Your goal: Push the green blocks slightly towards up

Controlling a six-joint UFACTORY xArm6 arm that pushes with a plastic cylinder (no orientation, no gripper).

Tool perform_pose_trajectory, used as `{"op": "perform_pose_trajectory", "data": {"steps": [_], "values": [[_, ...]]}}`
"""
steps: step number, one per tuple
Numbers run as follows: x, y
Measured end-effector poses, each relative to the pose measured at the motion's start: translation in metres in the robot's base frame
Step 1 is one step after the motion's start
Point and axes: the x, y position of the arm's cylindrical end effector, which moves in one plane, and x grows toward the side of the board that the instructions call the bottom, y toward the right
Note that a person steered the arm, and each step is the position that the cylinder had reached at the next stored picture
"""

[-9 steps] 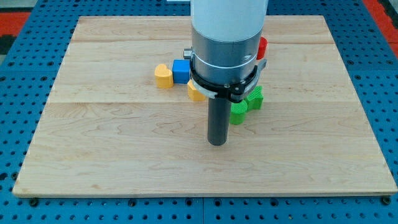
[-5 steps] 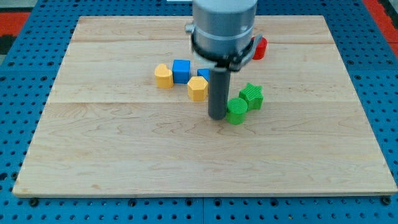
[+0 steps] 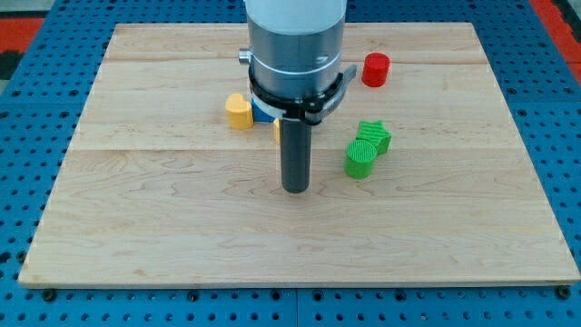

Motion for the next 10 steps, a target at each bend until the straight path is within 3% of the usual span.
{"op": "perform_pose_trajectory", "data": {"steps": [4,8,10], "values": [[0.014,0.057],[-0.058,0.093],[-0.061,0.096]]}}
